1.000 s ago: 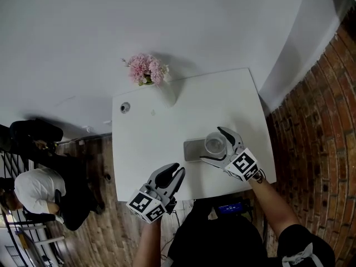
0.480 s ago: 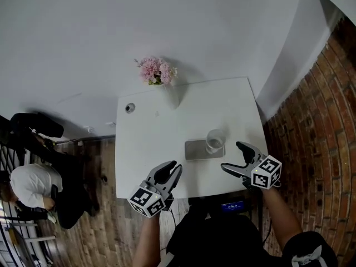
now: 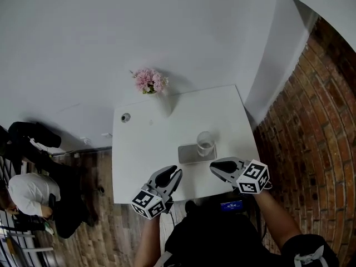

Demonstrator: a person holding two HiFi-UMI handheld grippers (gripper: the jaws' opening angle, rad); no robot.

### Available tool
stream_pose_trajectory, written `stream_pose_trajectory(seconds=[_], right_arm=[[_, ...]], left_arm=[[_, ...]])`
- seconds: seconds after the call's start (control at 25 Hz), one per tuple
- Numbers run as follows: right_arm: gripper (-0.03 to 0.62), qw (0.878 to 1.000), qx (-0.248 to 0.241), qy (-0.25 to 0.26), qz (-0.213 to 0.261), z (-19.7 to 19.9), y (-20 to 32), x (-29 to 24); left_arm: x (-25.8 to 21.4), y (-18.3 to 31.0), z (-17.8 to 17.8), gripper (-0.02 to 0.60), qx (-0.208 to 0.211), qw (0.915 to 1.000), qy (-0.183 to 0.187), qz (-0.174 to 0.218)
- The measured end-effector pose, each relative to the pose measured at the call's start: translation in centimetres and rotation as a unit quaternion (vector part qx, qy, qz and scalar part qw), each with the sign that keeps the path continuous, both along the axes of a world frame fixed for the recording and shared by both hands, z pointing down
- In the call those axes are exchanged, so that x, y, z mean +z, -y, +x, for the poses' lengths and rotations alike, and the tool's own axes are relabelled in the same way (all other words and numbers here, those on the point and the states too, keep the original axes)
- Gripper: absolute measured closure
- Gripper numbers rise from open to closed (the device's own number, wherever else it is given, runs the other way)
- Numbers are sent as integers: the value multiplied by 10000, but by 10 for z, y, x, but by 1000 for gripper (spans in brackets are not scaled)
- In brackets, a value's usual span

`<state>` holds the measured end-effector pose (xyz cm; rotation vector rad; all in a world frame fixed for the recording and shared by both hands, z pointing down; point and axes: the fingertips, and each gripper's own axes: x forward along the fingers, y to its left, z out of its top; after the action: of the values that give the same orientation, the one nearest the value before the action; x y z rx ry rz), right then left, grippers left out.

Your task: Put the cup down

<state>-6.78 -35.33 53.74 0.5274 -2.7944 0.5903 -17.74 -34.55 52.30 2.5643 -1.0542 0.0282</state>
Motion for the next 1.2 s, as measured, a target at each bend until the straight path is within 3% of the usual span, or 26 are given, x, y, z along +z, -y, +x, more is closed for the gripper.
stream_pose_trajectory(seconds=[0.16,0.52,0.84,1.2], right_arm=[[568,9989,-314,-269,237,-13,-7,-1],[580,9989,-370,-117,276,-17,-7,-11],[580,9991,-335,-29,246,-21,-8,-12],[580,9993,-303,56,197,-22,-5,-10]], left_arm=[[-7,-7,16,489,223,9997,-61,79],[-16,-15,27,574,389,9990,-127,163],[-21,-21,41,574,678,9974,-116,204],[-21,-20,42,574,729,9970,-138,198]])
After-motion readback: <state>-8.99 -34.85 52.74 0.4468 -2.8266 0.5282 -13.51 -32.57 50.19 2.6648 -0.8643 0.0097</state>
